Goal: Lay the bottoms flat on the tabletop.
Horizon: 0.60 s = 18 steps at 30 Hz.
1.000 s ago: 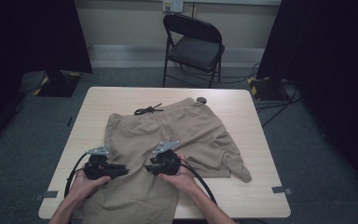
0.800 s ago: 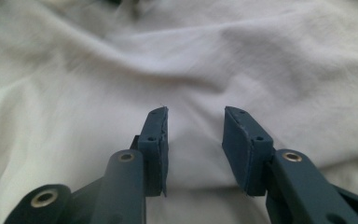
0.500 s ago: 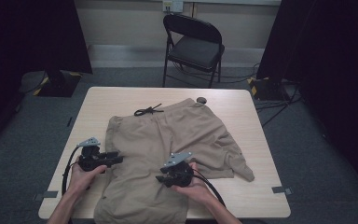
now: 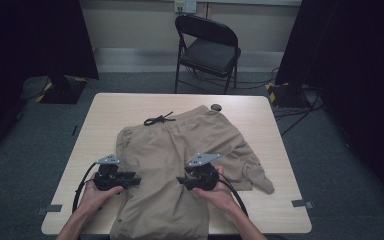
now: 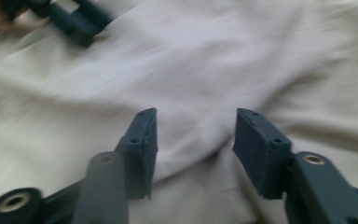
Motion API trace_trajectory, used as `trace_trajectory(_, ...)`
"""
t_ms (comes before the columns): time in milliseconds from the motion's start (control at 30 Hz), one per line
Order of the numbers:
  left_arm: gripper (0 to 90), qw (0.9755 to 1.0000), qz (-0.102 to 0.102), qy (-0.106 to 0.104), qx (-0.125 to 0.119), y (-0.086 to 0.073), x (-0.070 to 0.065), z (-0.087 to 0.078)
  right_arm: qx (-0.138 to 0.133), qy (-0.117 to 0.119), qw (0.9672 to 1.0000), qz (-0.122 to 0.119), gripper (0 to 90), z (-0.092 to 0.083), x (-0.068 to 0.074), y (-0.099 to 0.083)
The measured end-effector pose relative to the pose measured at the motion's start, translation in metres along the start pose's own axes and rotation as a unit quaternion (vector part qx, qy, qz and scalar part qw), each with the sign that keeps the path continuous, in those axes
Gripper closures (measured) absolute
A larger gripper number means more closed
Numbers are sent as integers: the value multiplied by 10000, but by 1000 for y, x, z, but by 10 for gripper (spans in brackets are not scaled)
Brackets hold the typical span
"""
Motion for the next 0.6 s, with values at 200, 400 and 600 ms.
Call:
trace_trajectory(200,637,10000,-36,38,-26,1,4,-2,188,-392,9984,369,400,8,-28,-11)
trace_trajectory(400,624,9996,-163,186,-109,2,13,-9,385,-458,9980,191,367,18,-15,-18)
trace_trajectory(600,597,9983,-368,361,-264,2,27,-20,397,-399,9984,-102,367,19,7,-15)
Point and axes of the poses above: each handheld gripper's, and its own axes: z roughly forward along the jaws, y roughly out of its top, x roughly to its left, the point moved 3 cm from there along z, roughly forward along the jaws, and after that the axes turned 13 degrees about -z, right-handed, at the moved point
